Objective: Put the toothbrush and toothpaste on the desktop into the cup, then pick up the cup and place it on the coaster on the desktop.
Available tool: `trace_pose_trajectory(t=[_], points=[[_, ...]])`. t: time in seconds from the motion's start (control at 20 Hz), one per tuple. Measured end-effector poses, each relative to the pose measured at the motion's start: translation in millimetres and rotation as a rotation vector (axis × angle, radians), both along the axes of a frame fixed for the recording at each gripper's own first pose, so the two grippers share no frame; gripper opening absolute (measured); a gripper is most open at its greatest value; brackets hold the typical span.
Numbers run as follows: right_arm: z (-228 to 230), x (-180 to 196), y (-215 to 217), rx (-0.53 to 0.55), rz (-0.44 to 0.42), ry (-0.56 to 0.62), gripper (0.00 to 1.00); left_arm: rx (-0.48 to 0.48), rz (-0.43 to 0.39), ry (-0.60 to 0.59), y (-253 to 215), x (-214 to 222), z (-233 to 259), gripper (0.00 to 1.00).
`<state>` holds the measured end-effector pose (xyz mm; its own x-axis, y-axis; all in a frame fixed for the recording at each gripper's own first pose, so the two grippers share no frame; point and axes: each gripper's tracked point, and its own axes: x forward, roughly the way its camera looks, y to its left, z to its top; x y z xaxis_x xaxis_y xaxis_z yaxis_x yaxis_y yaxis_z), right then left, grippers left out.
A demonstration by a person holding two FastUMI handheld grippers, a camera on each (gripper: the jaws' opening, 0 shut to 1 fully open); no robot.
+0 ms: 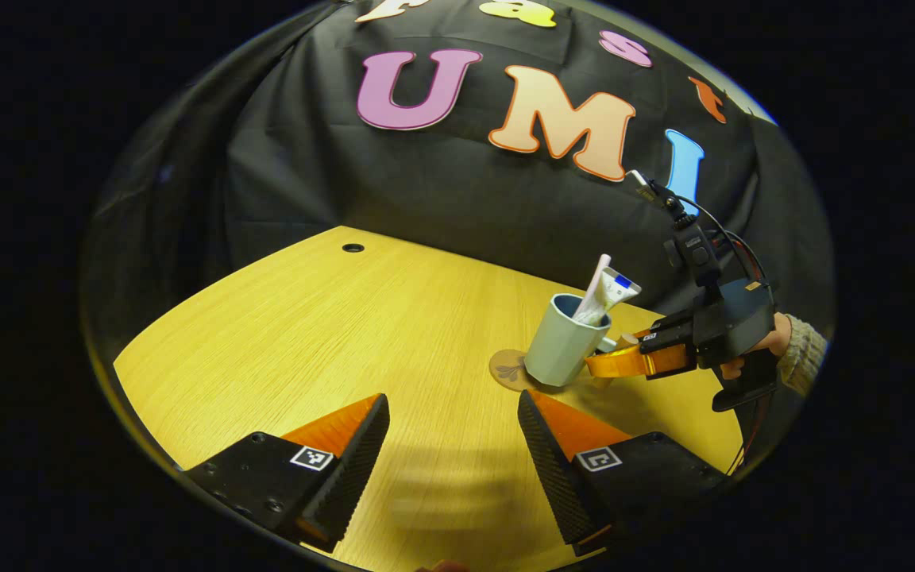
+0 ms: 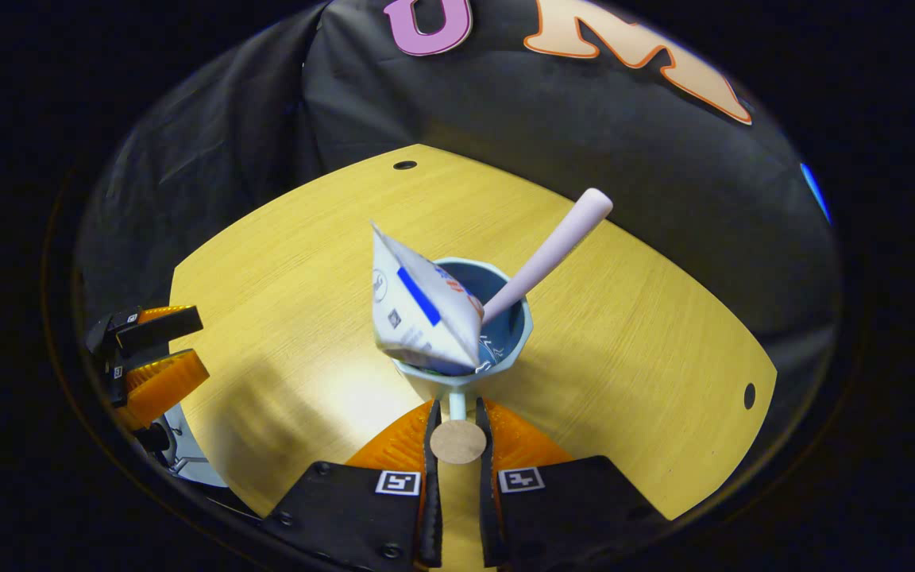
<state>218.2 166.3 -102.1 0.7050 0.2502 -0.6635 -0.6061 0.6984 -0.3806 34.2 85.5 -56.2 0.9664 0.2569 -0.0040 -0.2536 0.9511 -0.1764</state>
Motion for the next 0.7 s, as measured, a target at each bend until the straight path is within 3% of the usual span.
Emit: trace_pose_trajectory(t=[0.25,0.35,0.7], points=[[-2,10,14,-0.002,0.018,-0.019,0.21,-0.02,0.046,-0.001,25,-9,-4,0.94],[0,8,12,0.001,0.023,-0.012,0.17,-0.031,0.063,0.0,33,-11,-5,0.94],[-3,10,14,-0.013,0.039,0.0,0.15,-0.033,0.052,0.01,33,-5,-4,0.94]])
